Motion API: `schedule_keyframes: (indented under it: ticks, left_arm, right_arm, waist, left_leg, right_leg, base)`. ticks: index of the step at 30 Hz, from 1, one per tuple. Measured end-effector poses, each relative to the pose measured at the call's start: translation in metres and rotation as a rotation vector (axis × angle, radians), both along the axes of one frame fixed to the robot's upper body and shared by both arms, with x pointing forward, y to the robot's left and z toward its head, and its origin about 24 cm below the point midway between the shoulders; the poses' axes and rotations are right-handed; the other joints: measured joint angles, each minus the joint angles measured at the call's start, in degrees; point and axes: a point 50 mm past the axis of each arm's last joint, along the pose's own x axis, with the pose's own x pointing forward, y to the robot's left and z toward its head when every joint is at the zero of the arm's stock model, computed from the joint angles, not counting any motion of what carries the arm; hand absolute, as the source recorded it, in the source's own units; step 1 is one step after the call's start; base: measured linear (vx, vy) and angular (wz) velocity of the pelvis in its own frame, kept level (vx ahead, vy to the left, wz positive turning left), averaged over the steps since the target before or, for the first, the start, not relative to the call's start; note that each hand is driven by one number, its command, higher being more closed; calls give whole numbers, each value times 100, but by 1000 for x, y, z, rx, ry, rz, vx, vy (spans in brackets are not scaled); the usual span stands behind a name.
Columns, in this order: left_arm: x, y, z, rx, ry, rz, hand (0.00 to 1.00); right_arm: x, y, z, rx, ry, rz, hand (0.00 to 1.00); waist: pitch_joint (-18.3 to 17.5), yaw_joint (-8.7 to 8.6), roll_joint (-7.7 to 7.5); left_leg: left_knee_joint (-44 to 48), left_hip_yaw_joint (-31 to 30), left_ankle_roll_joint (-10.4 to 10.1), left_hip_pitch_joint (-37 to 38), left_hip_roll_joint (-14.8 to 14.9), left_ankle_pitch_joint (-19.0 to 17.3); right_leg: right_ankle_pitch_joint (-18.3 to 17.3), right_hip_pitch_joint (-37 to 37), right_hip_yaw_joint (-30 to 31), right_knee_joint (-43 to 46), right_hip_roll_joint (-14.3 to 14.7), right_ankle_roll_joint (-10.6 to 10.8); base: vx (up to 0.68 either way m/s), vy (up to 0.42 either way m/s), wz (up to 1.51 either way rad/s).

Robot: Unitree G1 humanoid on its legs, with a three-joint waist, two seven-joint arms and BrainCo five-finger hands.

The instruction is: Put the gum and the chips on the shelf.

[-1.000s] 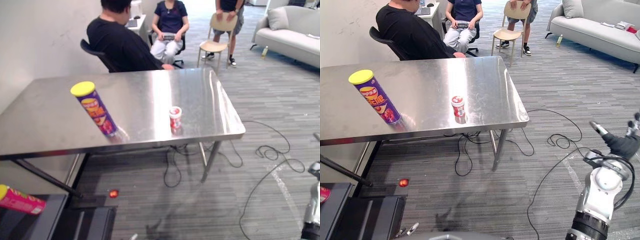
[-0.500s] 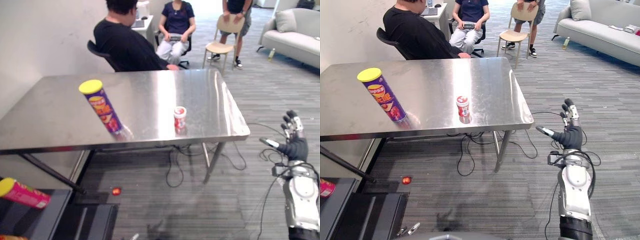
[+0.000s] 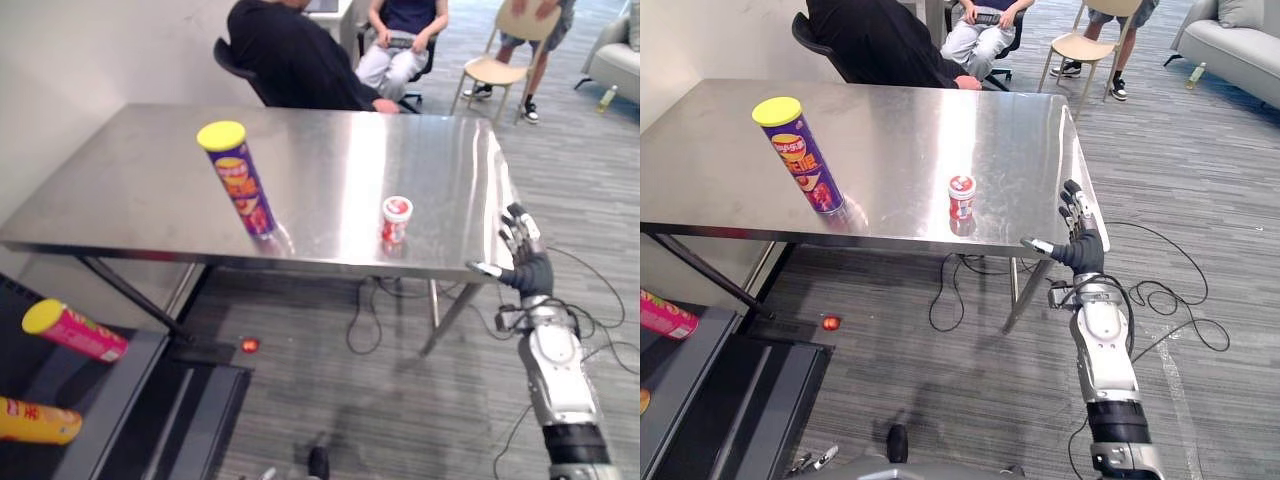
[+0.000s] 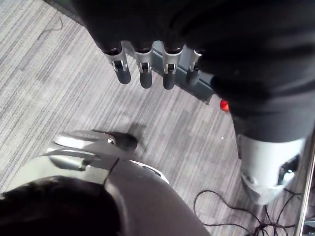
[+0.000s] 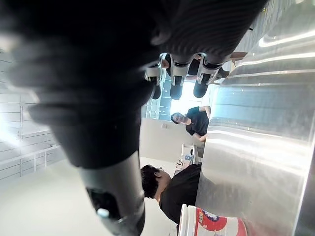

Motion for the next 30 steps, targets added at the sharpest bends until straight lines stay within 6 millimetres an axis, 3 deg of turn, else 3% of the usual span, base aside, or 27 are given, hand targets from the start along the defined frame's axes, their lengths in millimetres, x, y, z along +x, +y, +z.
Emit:
schedule_keyframes:
  ticks: [8, 30]
  left_arm:
    - [8, 1, 2, 8, -24, -3, 0]
    - [26, 0, 4, 26, -62, -20, 0]
  right_arm:
    - [20, 10, 7, 70, -17, -19, 0]
    - [59, 31, 27, 94, -24, 4, 0]
  waist:
    - [313, 183, -61]
    - [871, 392, -69]
  left_leg:
    - [-1, -70, 2, -37, 2, 3]
    - [-3, -217, -36, -318, 108, 170]
  right_leg:
    - [1, -14, -2, 53, 0, 1]
    - [11, -253, -58, 203, 86, 6]
  base:
    - [13, 3, 4]
    - [9, 0, 3]
